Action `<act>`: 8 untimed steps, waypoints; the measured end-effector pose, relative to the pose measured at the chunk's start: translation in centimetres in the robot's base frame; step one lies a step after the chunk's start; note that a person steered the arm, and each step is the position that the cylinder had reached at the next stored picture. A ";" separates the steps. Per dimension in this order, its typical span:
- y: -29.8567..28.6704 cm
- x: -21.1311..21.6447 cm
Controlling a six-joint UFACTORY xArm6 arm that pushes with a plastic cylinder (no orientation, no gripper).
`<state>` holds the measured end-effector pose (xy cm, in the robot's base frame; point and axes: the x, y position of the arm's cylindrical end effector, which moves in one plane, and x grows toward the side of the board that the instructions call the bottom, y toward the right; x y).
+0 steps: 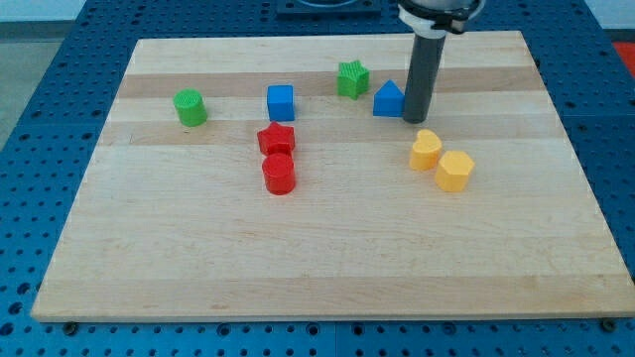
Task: Push blue triangle closer to blue cube
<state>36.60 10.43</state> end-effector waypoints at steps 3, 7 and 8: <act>-0.2 -0.1; -5.1 -1.2; -7.0 -1.6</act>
<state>34.96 3.39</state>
